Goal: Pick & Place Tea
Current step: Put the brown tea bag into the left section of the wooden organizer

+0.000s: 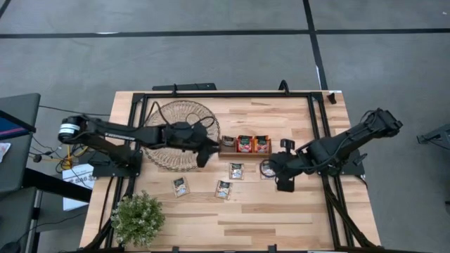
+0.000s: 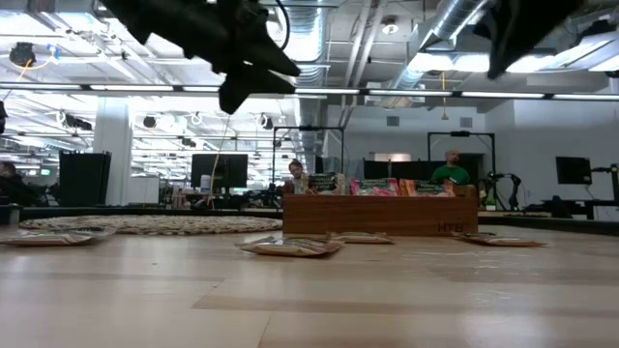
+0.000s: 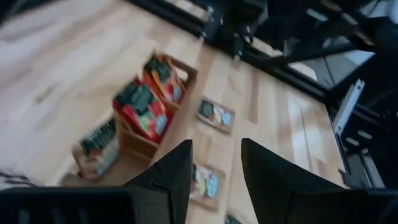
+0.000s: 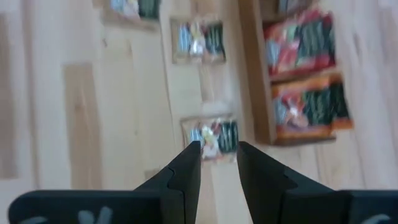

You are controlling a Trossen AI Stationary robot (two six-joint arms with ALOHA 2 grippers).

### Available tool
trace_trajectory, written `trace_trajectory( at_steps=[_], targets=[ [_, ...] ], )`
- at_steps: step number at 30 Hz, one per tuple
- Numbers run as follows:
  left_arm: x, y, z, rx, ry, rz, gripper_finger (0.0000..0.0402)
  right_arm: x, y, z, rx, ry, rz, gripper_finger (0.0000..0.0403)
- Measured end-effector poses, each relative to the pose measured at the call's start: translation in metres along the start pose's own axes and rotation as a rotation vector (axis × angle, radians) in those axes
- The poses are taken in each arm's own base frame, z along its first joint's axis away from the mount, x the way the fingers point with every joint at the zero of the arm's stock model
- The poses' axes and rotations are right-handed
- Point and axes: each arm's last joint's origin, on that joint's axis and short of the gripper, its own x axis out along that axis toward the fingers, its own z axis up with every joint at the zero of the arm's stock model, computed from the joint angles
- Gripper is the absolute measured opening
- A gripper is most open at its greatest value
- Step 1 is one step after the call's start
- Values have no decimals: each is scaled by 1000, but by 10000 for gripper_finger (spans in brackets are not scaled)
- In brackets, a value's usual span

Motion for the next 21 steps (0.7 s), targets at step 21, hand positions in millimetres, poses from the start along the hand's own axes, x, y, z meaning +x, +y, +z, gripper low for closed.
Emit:
trace_trajectory(
  at_steps=[21],
  targets=[
    [-4, -8, -22, -87, 149, 96, 129, 63, -20, -24, 364, 134, 113, 168]
  ],
)
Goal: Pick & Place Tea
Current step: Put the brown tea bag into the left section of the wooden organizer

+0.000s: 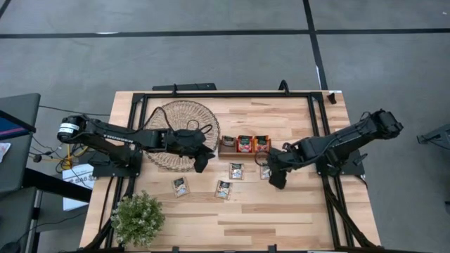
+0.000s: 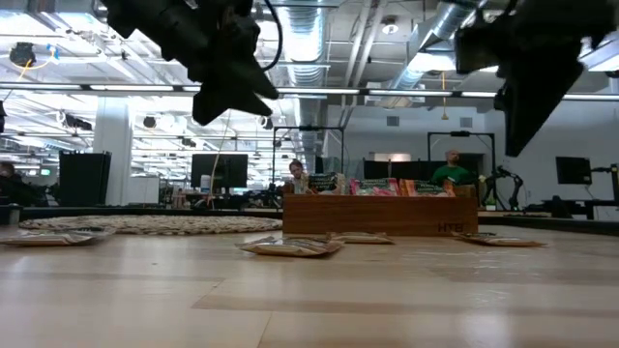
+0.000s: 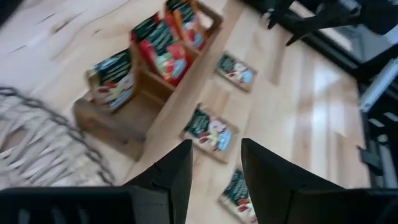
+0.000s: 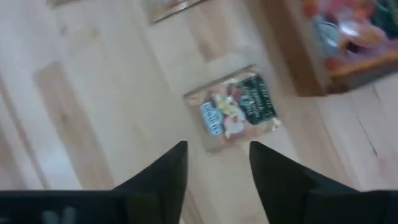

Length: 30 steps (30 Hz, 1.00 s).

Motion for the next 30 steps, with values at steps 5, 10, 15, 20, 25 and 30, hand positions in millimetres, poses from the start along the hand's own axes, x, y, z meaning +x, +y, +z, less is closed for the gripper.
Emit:
trace_trajectory(
  at_steps=[5, 10, 15, 20, 25, 30],
  targets=[
    [0, 3, -3, -7, 14, 49, 129, 13, -17, -4, 252, 45, -49, 209],
    [0, 5, -2, -11, 13, 69, 129, 23, -24, -8, 433, 58, -54, 219],
    [0, 12, 2, -24, 2, 92, 128, 26, -26, 1, 512, 15, -23, 214],
    [0, 19, 5, -36, -2, 113, 128, 44, -28, 3, 553, 65, -81, 196],
    [0, 20, 4, -17, 9, 120, 128, 64, -24, 6, 563, 138, -129, 180],
    [0, 20, 4, -6, 16, 121, 128, 85, -24, 5, 573, 200, -193, 176]
  ],
)
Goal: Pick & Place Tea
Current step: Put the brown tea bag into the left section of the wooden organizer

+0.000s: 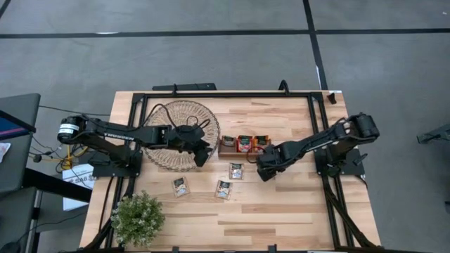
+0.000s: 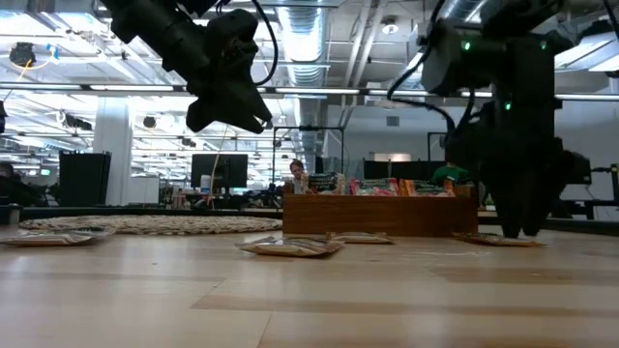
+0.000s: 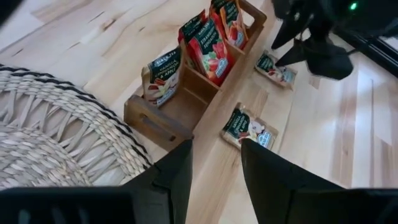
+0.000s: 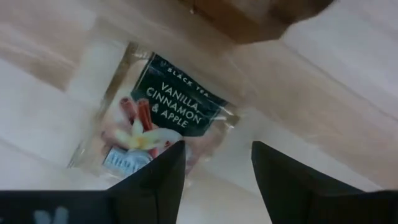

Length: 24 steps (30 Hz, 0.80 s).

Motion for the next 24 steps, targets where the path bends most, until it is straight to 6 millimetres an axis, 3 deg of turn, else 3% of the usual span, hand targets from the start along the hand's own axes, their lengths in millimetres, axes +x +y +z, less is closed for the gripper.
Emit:
trace_trajectory(
  at_steps=[8, 18, 24],
  targets=[
    [0, 1, -1, 9, 10, 6, 128, 14, 6, -6, 19, 37, -65, 175],
    [0, 1, -2, 14, 17, 9, 128, 3, -9, -35, -36, 60, -233, 138],
    [0, 1, -2, 14, 16, 9, 128, 1, -4, -51, -84, 47, -228, 139]
  ],
)
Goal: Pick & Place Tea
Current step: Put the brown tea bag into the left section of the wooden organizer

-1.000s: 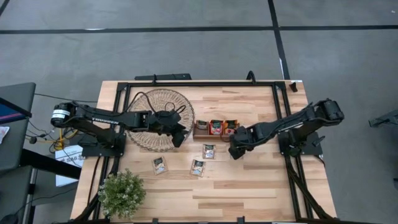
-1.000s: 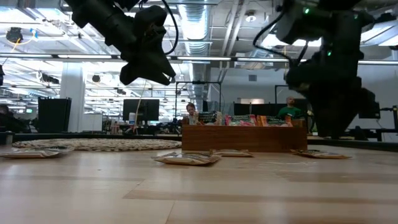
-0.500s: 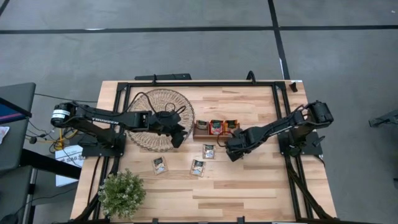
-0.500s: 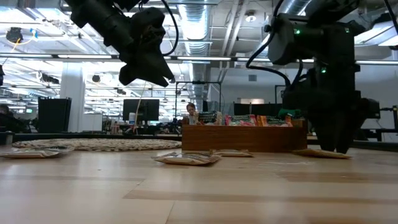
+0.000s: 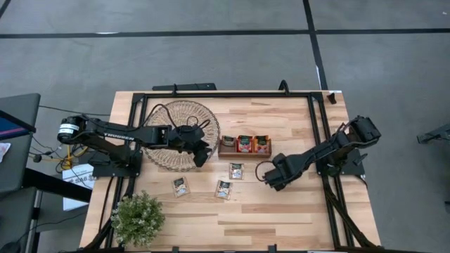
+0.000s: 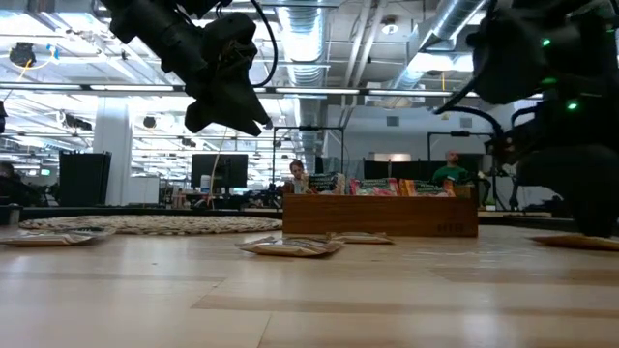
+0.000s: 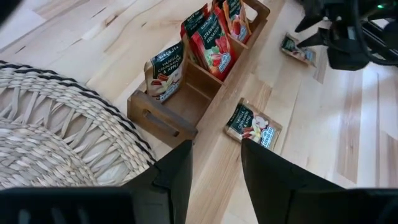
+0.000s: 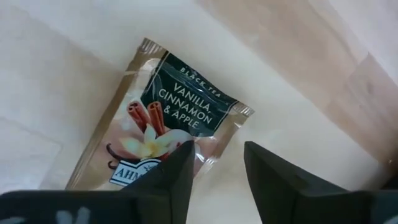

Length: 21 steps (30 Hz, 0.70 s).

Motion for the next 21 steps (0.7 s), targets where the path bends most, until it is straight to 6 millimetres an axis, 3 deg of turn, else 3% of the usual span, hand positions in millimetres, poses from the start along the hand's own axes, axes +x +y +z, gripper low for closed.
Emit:
trace_trajectory(
  at_steps=[8, 13, 16, 21],
  targets=[
    [-2, -3, 5, -3, -12, -15, 128, -19, -7, -15, 28, -10, 68, 180],
    [-4, -8, 13, 14, -34, -35, 128, -28, -14, -14, 61, -82, 82, 193],
    [-6, -9, 16, 14, -43, -40, 128, -26, -13, -8, 82, -105, 72, 194],
    [-6, -9, 17, 13, -40, -39, 128, -1, -3, 0, 80, -86, 110, 195]
  ],
)
